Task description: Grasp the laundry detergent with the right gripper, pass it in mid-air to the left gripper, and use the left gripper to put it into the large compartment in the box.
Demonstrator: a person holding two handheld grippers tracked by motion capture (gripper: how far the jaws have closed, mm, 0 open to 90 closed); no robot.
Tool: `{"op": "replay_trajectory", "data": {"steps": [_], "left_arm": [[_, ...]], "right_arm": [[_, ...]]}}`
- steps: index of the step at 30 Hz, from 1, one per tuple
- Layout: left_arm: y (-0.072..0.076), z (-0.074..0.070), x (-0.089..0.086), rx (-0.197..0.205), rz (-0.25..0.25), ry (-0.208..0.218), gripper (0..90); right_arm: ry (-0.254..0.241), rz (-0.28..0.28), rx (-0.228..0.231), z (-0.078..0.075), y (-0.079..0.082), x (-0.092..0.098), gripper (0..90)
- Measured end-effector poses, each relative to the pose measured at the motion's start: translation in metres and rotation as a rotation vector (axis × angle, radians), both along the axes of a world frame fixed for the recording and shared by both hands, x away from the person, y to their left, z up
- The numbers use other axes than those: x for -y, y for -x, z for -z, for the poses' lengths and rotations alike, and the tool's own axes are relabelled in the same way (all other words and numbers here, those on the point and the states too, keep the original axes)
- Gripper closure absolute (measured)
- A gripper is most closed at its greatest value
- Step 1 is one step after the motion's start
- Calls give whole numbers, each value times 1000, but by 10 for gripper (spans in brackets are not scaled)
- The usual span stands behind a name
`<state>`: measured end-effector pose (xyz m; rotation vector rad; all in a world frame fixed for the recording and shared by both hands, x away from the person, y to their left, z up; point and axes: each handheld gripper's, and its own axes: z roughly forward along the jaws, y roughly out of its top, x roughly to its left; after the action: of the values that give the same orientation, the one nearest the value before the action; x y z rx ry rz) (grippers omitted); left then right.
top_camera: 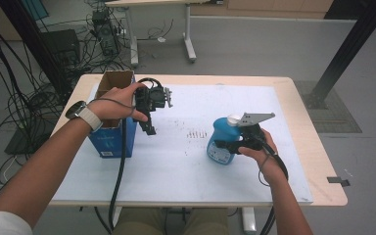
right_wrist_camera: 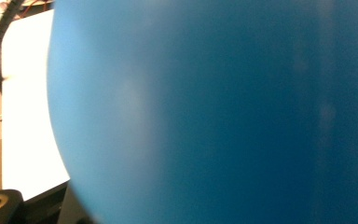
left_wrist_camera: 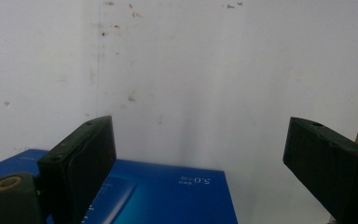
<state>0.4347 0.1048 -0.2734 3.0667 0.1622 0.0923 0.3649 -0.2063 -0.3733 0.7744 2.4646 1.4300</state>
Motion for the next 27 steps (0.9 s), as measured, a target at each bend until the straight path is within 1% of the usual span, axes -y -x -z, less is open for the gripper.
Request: {"op": "replay_trajectory", "data": {"steps": [3, 4, 5, 8, 12, 13, 14, 16, 17, 20, 23, 25, 27], "left_arm": [[3, -5, -1, -1, 1, 0, 97], [3, -5, -1, -1, 1, 0, 97], [4, -6, -1, 4, 1, -2, 97], [9, -15, -1, 4, -4, 11, 96], [14, -24, 0, 0, -6, 10, 97], [17, -27, 1, 4, -6, 14, 97], [18, -29, 1, 5, -8, 15, 97], [20, -32, 2, 6, -6, 14, 96], [24, -36, 3, 10, -7, 14, 96], [29, -43, 5, 12, -5, 12, 94], [33, -50, 8, 1, -5, 7, 95], [36, -54, 11, 2, -2, 0, 96], [39, -58, 14, -3, 2, 3, 96]], "right_arm": [[0, -22, -2, -8, 1, -1, 433], [0, -22, -2, -8, 1, -1, 433], [1, -40, -7, -13, 2, -1, 433], [5, -67, -13, -21, 4, -3, 433], [9, -104, -23, -32, 6, -5, 433], [8, -113, -27, -35, 7, -5, 433], [8, -123, -36, -39, 8, -6, 433], [7, -131, -41, -41, 8, -7, 433], [7, -153, -52, -47, 9, -8, 433], [14, -181, -65, -56, 10, -11, 433], [18, -208, -70, -63, 11, -14, 433], [17, -224, -70, -67, 12, -17, 433], [13, -238, -75, -72, 13, -18, 433]]}}
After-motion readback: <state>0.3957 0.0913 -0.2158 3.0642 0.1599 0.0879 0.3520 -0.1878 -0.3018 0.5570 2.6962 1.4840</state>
